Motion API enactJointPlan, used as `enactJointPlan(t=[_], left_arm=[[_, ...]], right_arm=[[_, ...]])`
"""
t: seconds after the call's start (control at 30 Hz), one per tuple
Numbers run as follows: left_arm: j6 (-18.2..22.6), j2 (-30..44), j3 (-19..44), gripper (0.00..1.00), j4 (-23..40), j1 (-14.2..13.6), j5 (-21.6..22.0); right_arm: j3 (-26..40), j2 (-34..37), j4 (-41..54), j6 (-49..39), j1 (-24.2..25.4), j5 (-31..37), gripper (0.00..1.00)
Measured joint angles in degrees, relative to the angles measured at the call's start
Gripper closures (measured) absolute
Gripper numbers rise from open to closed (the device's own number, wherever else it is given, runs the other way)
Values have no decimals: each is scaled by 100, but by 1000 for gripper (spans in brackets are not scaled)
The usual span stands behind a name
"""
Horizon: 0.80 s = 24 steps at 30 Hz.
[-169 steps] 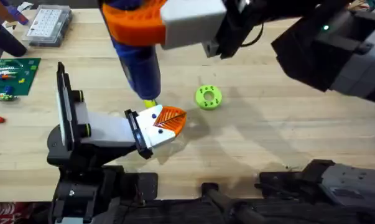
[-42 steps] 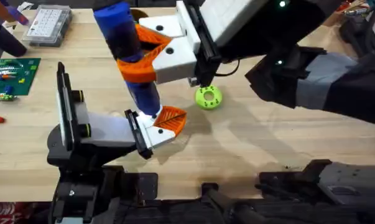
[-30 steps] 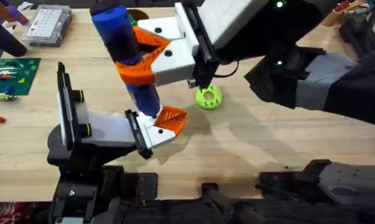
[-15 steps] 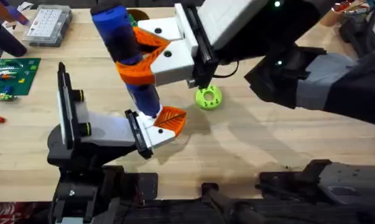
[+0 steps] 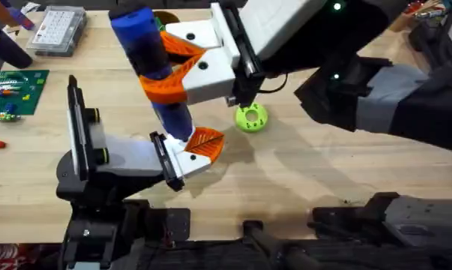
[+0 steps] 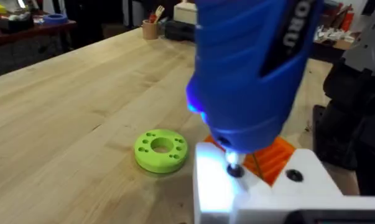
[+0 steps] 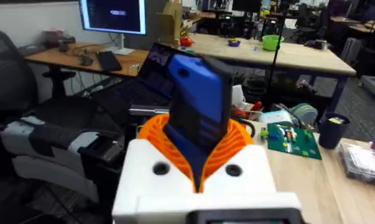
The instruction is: Pick up the gripper from the table and insert it into the empty holder that is missing its gripper. Then pick up a screw, insert it into the mounting hole, and use the screwdriver to tighten it. Finally, clean up the table by picking up the vegetable and placing it into the bucket.
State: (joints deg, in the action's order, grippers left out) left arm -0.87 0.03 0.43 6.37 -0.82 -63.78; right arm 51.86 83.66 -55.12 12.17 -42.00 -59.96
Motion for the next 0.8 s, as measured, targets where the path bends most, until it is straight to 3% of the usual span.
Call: enactJointPlan(t=[0.17, 0.3, 0.47, 0.63, 0.8], left_arm=[[3, 0, 0, 997, 4, -2, 1], [3, 0, 0, 997, 4, -2, 4], [3, 2, 0, 997, 4, -2, 4], [3, 0, 0, 997, 4, -2, 2], [3, 0, 0, 997, 4, -2, 4]], right_arm=[[271, -4, 349, 68, 10, -9, 980], [1060, -70, 1240, -75, 51, 17, 980], [1848, -223, 1709, -295, 59, 26, 981], [2038, -356, 2133, -515, 65, -9, 981], [2052, -333, 3325, -971, 124, 75, 981]])
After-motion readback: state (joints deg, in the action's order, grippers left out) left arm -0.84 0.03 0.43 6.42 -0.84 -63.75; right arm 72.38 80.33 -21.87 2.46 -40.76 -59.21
